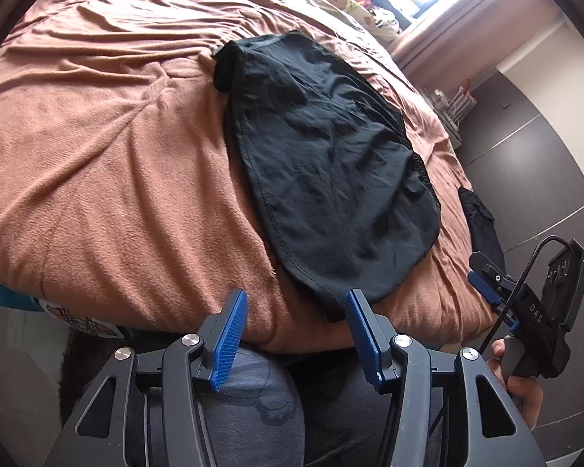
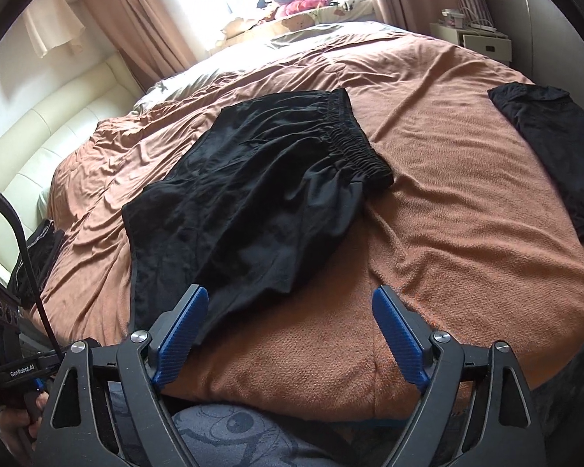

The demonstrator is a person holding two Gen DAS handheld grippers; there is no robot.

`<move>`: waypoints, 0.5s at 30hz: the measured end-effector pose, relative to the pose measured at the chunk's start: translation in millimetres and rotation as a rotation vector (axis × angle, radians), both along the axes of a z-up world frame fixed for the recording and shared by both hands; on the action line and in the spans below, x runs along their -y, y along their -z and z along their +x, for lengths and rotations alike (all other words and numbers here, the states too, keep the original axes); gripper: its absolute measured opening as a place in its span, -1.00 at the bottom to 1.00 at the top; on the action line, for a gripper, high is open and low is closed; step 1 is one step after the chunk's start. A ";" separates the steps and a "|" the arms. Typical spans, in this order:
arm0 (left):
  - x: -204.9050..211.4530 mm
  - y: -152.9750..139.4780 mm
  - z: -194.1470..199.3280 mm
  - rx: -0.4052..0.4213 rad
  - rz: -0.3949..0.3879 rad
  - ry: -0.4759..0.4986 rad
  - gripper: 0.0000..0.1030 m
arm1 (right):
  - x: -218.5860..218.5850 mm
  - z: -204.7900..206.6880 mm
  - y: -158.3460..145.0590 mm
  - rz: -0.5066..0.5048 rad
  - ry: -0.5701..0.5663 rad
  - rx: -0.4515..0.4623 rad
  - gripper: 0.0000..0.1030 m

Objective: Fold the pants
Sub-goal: 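Lower left tool to the shorts' leg hem while right tool nears the waistband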

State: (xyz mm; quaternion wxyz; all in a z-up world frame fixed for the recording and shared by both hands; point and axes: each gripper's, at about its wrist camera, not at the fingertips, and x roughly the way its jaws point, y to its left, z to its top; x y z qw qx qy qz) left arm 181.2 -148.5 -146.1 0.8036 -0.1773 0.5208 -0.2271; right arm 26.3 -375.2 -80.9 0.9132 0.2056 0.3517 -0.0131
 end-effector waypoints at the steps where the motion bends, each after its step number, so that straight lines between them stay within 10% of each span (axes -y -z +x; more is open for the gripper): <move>1: 3.7 2.1 0.0 -0.010 -0.007 0.009 0.07 | 1.0 -0.4 0.8 0.006 -0.001 -0.002 0.67; 15: 34.0 27.6 16.1 -0.057 -0.073 0.071 0.07 | 1.5 -7.0 1.9 0.002 0.008 -0.038 0.67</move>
